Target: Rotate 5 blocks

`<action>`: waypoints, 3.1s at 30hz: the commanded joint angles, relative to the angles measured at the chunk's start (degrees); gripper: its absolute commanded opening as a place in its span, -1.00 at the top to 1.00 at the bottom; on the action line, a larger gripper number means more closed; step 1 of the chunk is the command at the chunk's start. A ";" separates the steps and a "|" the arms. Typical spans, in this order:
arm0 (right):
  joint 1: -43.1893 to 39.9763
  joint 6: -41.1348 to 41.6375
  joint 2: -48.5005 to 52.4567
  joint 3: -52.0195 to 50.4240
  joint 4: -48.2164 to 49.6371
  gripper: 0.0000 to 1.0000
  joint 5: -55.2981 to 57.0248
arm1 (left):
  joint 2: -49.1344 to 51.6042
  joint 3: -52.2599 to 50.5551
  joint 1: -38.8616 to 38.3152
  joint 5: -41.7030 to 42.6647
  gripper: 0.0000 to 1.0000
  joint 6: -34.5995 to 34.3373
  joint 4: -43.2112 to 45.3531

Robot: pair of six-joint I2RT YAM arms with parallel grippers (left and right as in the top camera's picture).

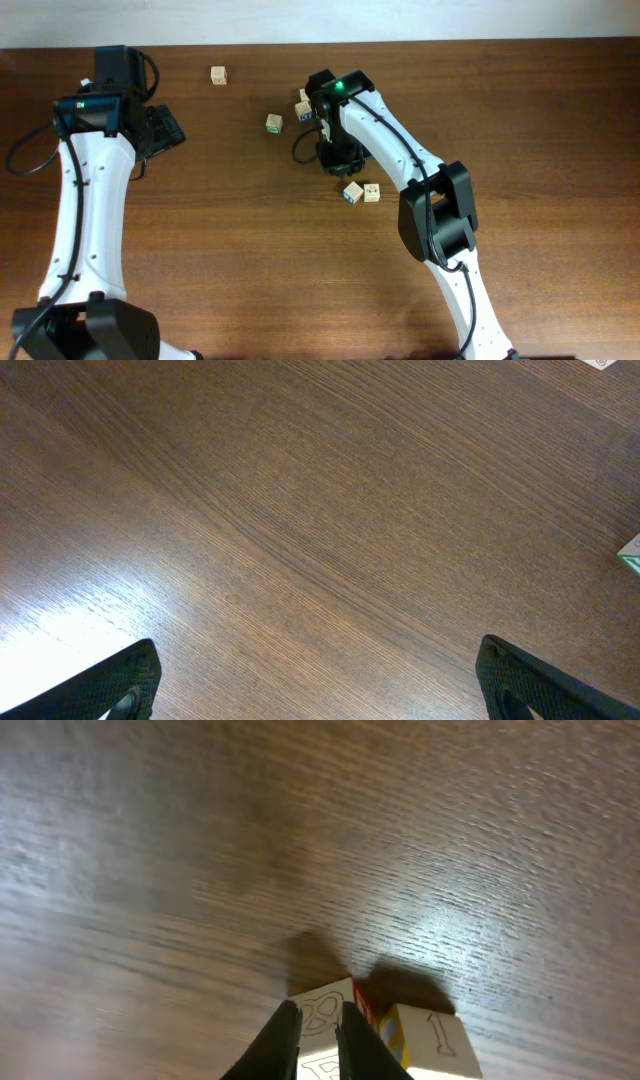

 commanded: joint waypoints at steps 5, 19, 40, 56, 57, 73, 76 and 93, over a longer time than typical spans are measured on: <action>-0.07 -7.58 -0.28 -3.15 2.10 0.70 1.14 | 0.11 0.79 -0.02 -1.18 -0.98 -0.74 -0.07; -0.48 8.85 -0.28 -3.87 0.15 0.84 1.14 | 0.11 0.79 -0.02 -1.18 -0.98 -0.74 -0.07; -0.68 10.01 -2.89 12.26 -9.92 0.91 -3.58 | 0.11 0.79 -0.04 -1.18 -0.99 -0.74 -0.07; 6.40 15.43 -13.70 -3.23 -10.08 0.91 2.58 | 0.11 0.79 -0.02 -1.18 -0.99 -0.74 -0.04; 6.40 15.65 -13.86 -6.56 -8.72 0.91 2.40 | 0.11 0.79 -0.02 -1.18 -0.98 -0.74 -0.07; 5.81 14.10 -15.23 -29.81 10.23 0.91 5.11 | 0.11 0.79 -0.02 -1.18 -0.98 -0.74 -0.07; 5.25 13.55 -15.23 -30.77 12.13 0.91 5.66 | 0.11 0.79 -0.04 -1.18 -0.98 -0.74 -0.04; 5.22 11.65 -15.26 -30.75 14.58 0.92 7.28 | 0.11 0.79 -0.02 -1.18 -0.98 -0.74 -0.07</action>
